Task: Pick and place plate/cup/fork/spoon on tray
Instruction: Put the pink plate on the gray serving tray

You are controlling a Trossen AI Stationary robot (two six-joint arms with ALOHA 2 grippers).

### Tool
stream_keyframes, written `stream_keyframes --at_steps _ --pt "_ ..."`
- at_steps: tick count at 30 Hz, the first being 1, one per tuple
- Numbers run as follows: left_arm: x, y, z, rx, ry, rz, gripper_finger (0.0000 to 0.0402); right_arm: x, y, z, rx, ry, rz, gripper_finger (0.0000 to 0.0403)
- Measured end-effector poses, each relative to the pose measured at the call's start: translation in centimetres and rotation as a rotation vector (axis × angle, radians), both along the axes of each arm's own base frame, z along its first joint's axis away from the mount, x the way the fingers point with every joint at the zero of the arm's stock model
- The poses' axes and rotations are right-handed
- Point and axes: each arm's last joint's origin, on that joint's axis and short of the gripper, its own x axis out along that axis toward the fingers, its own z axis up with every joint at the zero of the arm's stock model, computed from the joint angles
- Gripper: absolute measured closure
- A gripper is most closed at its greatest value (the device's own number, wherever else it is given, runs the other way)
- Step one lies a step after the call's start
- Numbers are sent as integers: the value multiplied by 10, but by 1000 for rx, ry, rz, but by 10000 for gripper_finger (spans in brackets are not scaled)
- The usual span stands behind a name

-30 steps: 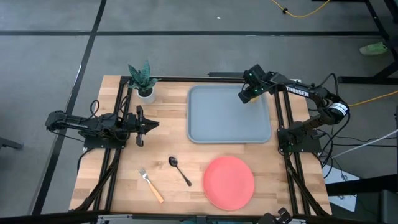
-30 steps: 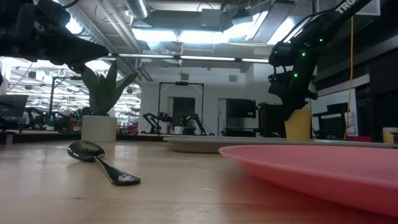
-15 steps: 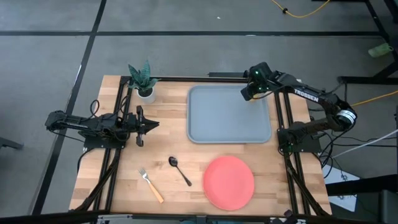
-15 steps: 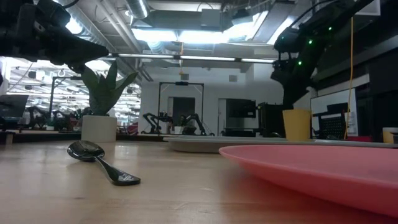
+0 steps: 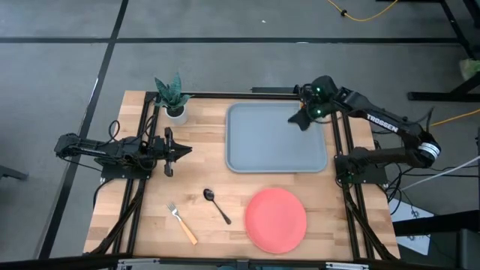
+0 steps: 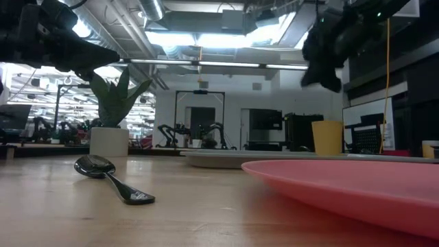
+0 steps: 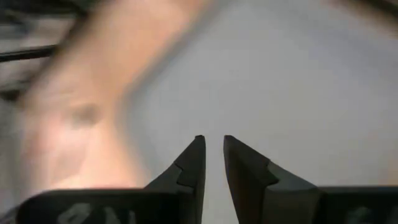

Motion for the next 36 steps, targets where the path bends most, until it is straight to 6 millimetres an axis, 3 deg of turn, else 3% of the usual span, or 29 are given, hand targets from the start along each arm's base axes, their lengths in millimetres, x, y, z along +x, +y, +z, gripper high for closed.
stream_keyframes --at_steps 4,11,15,19,23,28,32,36 --pt "0 0 0 -1 0 0 374 8 34 16 58 -165 290 340" --pt "0 0 0 -18 -3 -1 374 18 100 24 5 -218 670 340" --pt "0 0 0 -52 -8 -4 374 25 136 12 -33 -256 895 340" --pt "0 0 0 -58 -10 -4 374 24 165 -11 25 -222 984 340" --pt "0 0 0 -106 -17 -7 374 20 180 -37 49 -94 892 340" --pt "0 0 -1 -128 -16 -8 374 10 183 -68 146 142 603 340" --pt "0 0 0 -129 -16 -8 374 4 181 -83 311 279 379 340" --pt "0 0 -1 -129 -15 -8 374 -1 182 -95 339 349 255 340"
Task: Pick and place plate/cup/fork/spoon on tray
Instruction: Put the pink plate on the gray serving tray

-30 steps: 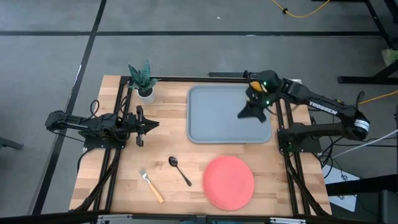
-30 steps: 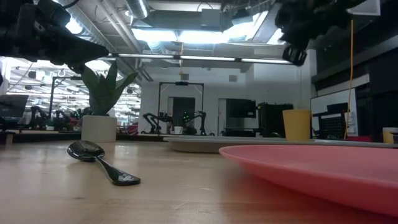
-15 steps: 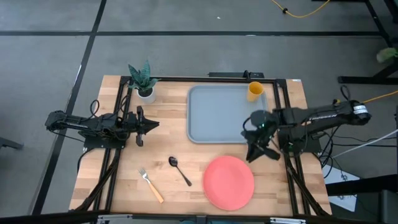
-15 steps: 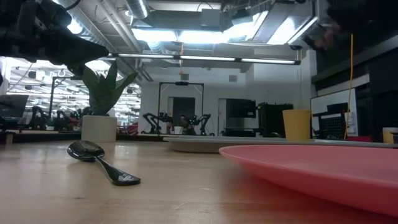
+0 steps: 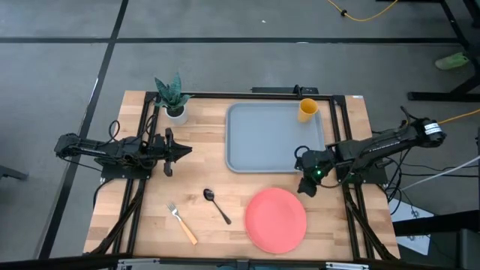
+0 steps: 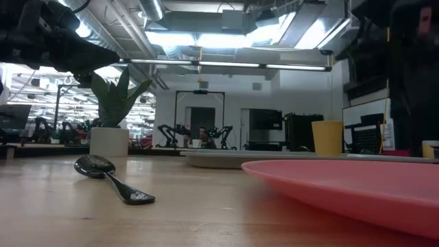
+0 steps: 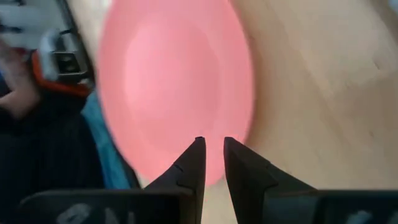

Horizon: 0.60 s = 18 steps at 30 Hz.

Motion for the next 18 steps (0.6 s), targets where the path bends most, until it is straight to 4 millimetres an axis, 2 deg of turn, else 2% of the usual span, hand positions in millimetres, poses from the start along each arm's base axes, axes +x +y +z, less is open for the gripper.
stream_keyframes --at_steps 8,18 --pt "0 0 0 7 3 1 374 -9 3 -16 -8 113 -149 340" --pt "0 0 0 8 3 3 374 -8 4 -16 -124 59 -217 340"
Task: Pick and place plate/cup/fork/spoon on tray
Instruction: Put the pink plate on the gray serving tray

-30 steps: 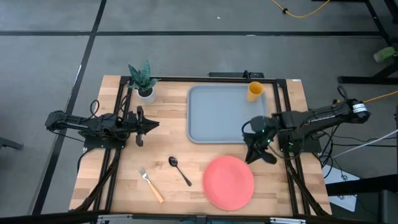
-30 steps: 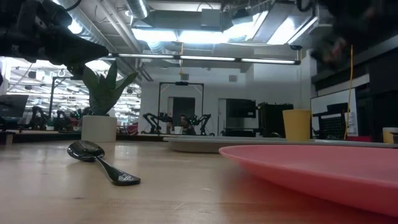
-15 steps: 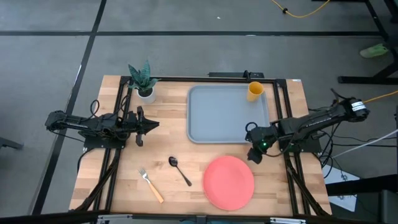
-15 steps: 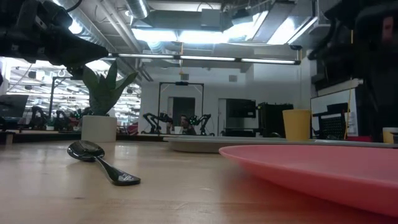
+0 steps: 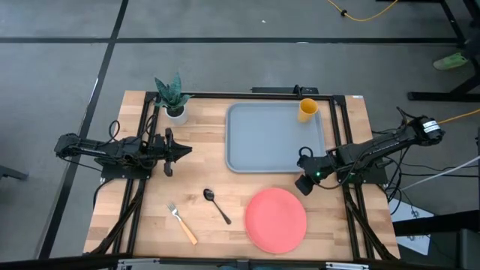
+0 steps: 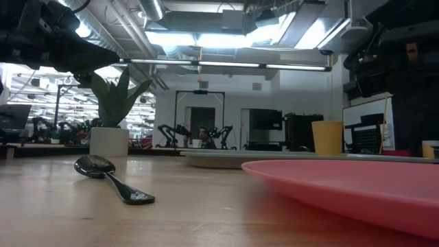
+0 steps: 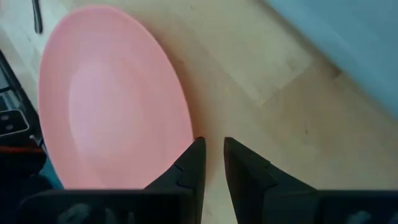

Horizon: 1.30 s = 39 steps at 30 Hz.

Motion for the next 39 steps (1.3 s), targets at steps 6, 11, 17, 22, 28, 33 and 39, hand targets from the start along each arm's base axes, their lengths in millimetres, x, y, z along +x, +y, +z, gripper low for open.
stream_keyframes --at_steps 6,11,17,22,28,33,39 --pt "0 0 0 0 0 5 374 1 -1 0 -29 -16 -45 340" --pt "0 0 0 0 0 5 374 5 2 3 -47 -75 -82 340" --pt "0 0 0 0 0 5 374 7 12 3 -120 -134 -89 340" --pt "0 0 0 0 0 5 374 9 18 -3 -101 -105 -100 340" --pt "0 0 0 0 0 5 374 15 25 -11 -76 -92 -67 340" --pt "0 0 0 0 0 5 374 17 27 -17 -76 -72 -60 340" --pt "0 0 0 0 0 5 374 20 28 -21 -79 -60 -58 340"
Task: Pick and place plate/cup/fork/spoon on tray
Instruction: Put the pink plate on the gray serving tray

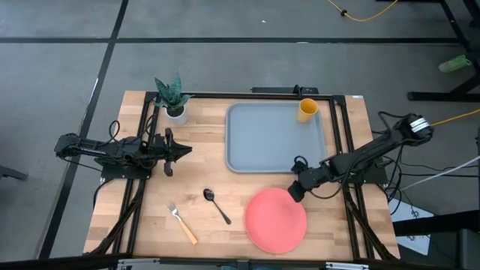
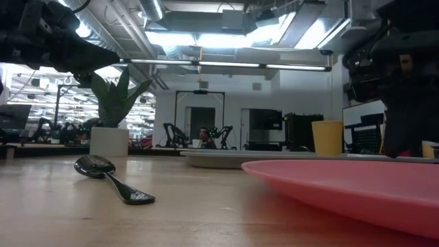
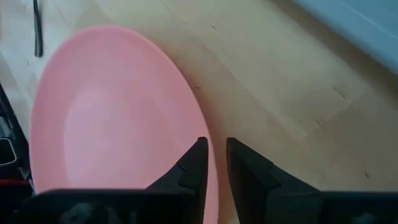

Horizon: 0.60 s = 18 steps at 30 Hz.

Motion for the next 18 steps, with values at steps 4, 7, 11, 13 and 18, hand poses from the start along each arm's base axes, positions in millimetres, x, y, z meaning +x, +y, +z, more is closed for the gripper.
stream_keyframes --at_steps 4,7,11,13,18 --pt "0 0 0 0 1 0 374 2 1 -4 -4 14 -1 340" --pt "0 0 0 0 0 0 374 3 1 -6 -5 20 -1 340" --pt "0 0 0 0 0 0 374 3 1 -7 -6 21 -2 340" --pt "0 0 0 0 0 0 374 3 2 -7 0 24 2 340" --pt "0 0 0 0 0 0 374 3 2 -9 -2 30 2 340"
